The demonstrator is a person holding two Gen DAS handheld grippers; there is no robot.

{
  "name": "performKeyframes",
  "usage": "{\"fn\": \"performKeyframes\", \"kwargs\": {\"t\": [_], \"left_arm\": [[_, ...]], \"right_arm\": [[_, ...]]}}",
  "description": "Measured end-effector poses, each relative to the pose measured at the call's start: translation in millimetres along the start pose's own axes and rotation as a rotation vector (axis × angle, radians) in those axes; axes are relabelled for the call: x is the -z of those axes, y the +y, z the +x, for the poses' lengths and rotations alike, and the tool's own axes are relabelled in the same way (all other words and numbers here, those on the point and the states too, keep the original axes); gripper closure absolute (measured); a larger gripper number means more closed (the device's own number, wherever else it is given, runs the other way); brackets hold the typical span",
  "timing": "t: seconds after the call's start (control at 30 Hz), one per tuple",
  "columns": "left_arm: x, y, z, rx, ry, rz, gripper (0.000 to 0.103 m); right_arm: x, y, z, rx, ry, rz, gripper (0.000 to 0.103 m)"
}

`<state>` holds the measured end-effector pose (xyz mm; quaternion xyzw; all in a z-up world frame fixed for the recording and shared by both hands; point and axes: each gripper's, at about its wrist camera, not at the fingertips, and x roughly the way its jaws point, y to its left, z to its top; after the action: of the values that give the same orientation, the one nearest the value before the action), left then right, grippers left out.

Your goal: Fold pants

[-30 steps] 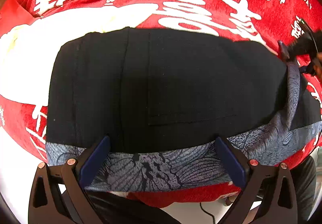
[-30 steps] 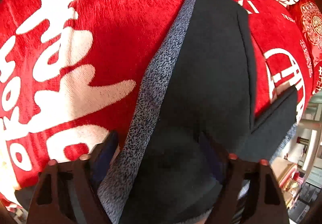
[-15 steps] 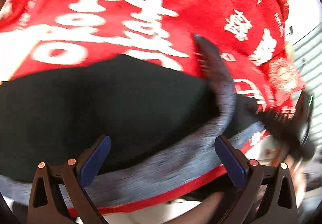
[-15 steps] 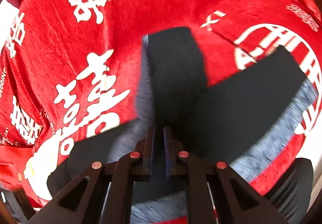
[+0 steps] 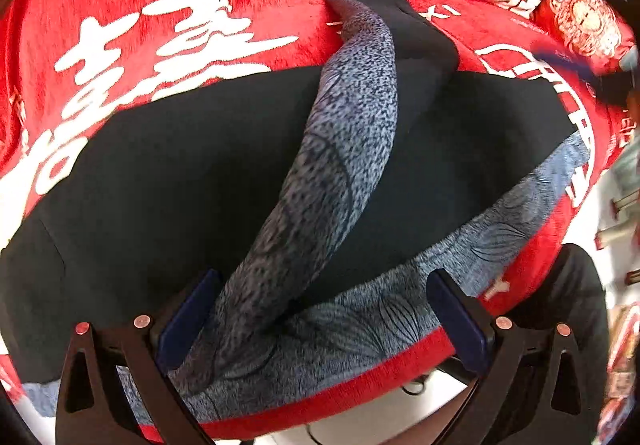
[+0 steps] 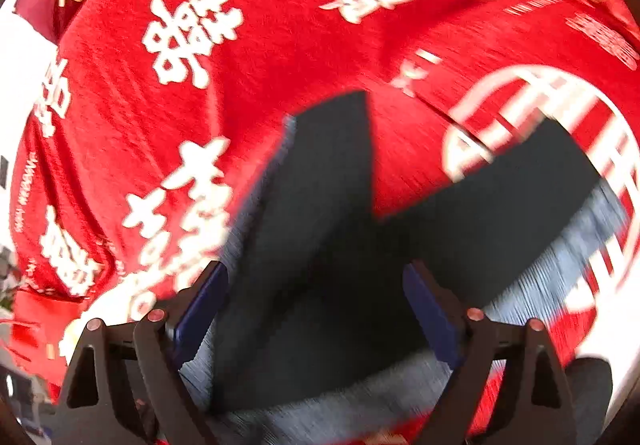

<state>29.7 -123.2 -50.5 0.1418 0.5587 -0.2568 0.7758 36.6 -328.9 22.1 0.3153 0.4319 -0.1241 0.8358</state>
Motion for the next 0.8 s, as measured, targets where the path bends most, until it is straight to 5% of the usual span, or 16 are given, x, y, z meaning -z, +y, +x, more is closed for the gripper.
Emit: {"fn": "performKeyframes", "kwargs": {"t": [0.07, 0.17, 0.33, 0.5, 0.53, 0.7, 0.8], "left_arm": [[-1, -1, 4, 0.010, 0.009, -0.016, 0.000], [-3, -1, 6, 0.009, 0.011, -0.031, 0.000], [-5, 1, 8, 0.026, 0.029, -0.054, 0.000], [-6, 3, 8, 0.042, 0.039, -0.061, 0.000], [-7, 4, 8, 0.048, 0.039, -0.065, 0.000], [-11, 6, 5, 0.076, 0.036, -0.093, 0.000], [-13, 7, 1, 0.105, 0.028, -0.109, 0.000]], "right_arm": [[-30, 24, 15, 0.068, 0.018, -0.054, 0.011], [-68, 59, 68, 0.186, 0.169, -0.150, 0.011], [-101, 91, 149, 0.342, 0.301, -0.208, 0.010], [-98, 80, 220, 0.681, 0.444, -0.315, 0.012], [-101, 69, 215, 0.637, 0.416, -0.262, 0.016], [-112, 16, 158, 0.398, 0.328, -0.133, 0.075], [-109, -25, 102, 0.261, 0.232, -0.018, 0.078]]}}
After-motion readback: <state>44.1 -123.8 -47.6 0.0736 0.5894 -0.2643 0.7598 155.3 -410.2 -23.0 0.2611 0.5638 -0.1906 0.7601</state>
